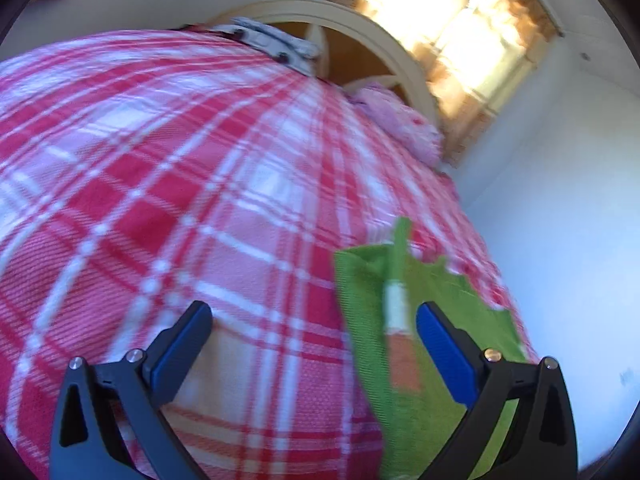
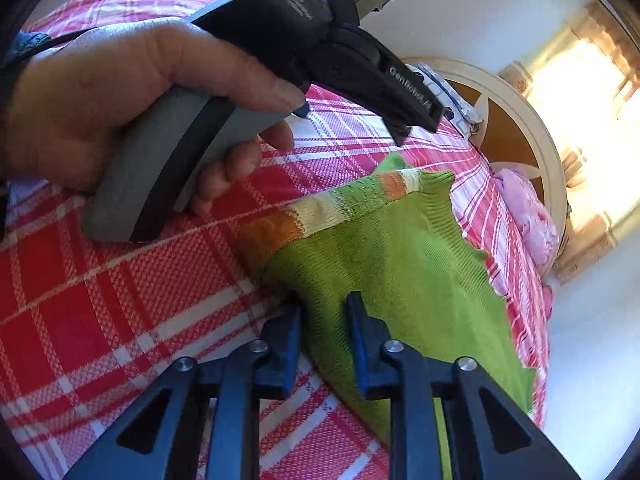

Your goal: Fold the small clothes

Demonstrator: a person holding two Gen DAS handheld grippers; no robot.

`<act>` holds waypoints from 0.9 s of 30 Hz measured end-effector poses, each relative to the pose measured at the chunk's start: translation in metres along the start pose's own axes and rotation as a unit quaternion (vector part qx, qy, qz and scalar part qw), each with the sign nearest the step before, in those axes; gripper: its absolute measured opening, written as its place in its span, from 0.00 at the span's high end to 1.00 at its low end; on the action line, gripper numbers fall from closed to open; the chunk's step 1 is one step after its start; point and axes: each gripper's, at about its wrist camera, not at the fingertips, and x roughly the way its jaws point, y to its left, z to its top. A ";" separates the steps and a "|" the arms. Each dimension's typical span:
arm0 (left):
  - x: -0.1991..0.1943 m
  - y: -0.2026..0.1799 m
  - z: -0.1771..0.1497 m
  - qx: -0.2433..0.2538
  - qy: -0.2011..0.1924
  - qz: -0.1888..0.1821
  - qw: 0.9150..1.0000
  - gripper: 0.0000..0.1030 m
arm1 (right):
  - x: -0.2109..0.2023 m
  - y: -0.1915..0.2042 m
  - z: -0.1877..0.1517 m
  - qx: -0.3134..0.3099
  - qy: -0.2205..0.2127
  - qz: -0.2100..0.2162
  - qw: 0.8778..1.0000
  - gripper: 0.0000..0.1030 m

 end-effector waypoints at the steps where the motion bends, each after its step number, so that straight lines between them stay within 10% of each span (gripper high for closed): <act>1: 0.003 -0.003 0.001 0.006 0.007 -0.001 1.000 0.00 | 0.002 -0.002 -0.001 0.008 -0.001 0.006 1.000 0.82; 13: 0.046 -0.038 0.013 0.047 0.076 -0.030 0.996 0.05 | 0.010 -0.006 -0.004 0.033 -0.011 0.017 0.999 0.83; 16: 0.054 -0.041 0.013 0.051 0.088 -0.032 0.994 0.17 | 0.011 -0.004 -0.003 0.030 -0.011 0.011 0.999 0.83; 20: 0.064 -0.042 0.012 0.048 0.121 -0.048 0.990 0.80 | 0.010 -0.009 -0.003 0.043 -0.015 0.020 0.999 0.87; 27: 0.056 -0.036 0.017 -0.012 0.106 -0.111 0.988 0.84 | -0.019 -0.037 -0.009 0.090 -0.064 0.036 0.993 0.94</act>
